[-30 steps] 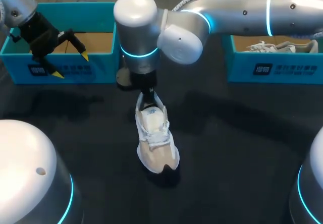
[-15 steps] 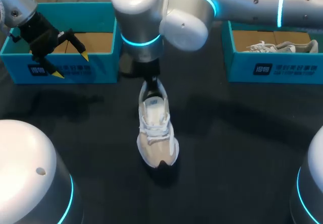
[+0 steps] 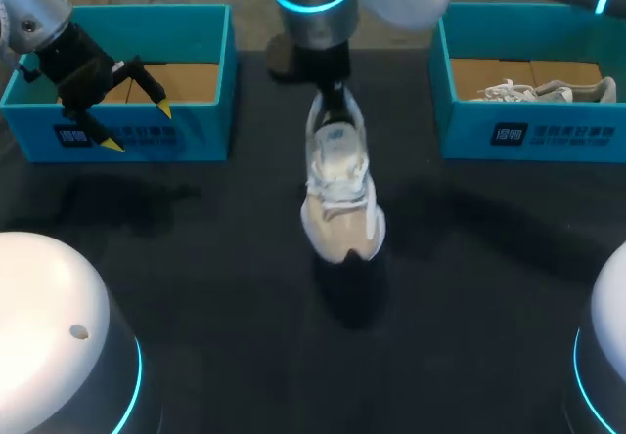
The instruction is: Take the shoe out of the shoebox, open the shoe tongue, remove and reinsert the insole, then place the shoe into the shoebox
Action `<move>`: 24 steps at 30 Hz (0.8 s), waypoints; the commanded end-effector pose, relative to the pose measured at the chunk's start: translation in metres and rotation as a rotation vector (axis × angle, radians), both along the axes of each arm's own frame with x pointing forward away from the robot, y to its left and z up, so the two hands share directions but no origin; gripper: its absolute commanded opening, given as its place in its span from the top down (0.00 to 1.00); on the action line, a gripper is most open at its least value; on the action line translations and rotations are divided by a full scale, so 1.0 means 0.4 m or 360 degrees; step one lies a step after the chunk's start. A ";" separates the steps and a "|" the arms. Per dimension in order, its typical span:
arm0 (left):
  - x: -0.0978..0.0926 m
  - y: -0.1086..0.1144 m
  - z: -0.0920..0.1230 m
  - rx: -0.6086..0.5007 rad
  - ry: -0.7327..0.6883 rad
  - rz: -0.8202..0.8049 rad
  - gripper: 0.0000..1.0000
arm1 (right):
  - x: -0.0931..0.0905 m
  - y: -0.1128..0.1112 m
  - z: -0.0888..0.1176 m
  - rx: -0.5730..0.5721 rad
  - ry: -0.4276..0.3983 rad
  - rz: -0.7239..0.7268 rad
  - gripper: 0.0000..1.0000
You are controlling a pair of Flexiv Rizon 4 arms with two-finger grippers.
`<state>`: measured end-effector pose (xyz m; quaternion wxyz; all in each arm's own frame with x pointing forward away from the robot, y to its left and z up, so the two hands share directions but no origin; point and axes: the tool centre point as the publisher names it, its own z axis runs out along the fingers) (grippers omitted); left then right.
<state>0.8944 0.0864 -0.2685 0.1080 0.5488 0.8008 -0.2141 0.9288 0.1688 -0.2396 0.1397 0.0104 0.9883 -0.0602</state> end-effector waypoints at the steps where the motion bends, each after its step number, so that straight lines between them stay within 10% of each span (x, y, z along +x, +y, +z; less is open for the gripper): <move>1: -0.002 0.000 0.001 0.0004 -0.0001 0.0000 0.00 | 0.007 -0.074 0.079 0.0004 -0.0018 0.0030 1.00; 24: -0.002 0.000 0.001 0.0004 -0.0001 0.0000 0.00 | 0.054 -0.155 0.100 0.0113 -0.0031 0.0087 1.00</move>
